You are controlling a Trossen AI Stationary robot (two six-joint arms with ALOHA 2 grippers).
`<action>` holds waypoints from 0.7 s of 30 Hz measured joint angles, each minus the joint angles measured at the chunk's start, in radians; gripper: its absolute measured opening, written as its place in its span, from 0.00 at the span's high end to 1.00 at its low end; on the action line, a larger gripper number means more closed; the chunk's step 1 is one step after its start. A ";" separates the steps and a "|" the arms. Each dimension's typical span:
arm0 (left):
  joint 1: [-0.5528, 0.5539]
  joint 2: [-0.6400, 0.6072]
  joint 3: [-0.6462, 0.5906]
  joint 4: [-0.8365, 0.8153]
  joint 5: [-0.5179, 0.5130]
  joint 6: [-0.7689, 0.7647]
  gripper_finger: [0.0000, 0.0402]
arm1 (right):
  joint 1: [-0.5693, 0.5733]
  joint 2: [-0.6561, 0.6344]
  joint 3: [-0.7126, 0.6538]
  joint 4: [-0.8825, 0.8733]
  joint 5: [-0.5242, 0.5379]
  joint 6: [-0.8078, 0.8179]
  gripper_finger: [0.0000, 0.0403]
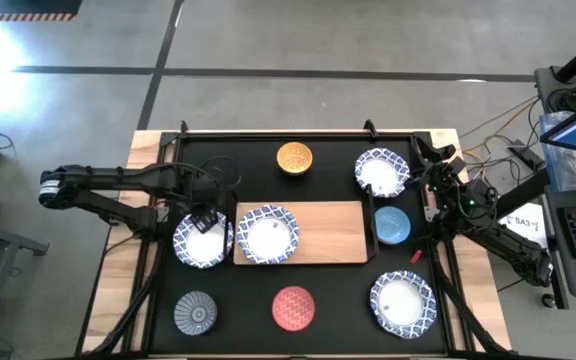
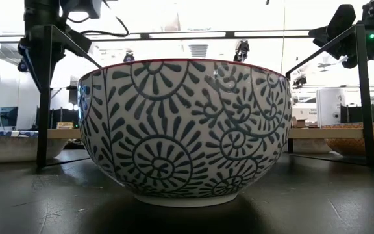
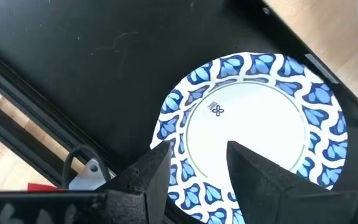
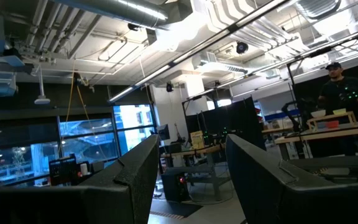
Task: Place and stack bowls onto a shelf
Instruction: Stack the middle left white patterned bowl on top of the other white patterned bowl on the shelf
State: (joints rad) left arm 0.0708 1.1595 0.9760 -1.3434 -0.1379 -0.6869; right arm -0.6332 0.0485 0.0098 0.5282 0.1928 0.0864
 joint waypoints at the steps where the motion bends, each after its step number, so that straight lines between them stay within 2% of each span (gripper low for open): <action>1: -0.005 0.000 -0.004 0.005 0.004 -0.019 0.65 | 0.000 0.000 0.000 0.000 0.000 0.000 0.56; 4: -0.041 -0.002 -0.021 0.044 0.050 -0.051 0.65 | 0.000 0.000 0.000 0.000 0.000 0.000 0.56; 9: -0.166 -0.005 -0.033 0.060 0.128 -0.071 0.65 | 0.000 0.000 0.000 0.000 0.000 0.000 0.56; 21: -0.549 0.029 -0.038 0.180 0.120 -0.246 0.65 | 0.000 0.000 0.000 0.000 0.000 0.000 0.56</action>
State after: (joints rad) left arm -0.4784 1.1888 0.9382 -1.1637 -0.0179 -0.9327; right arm -0.6332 0.0485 0.0101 0.5282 0.1930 0.0864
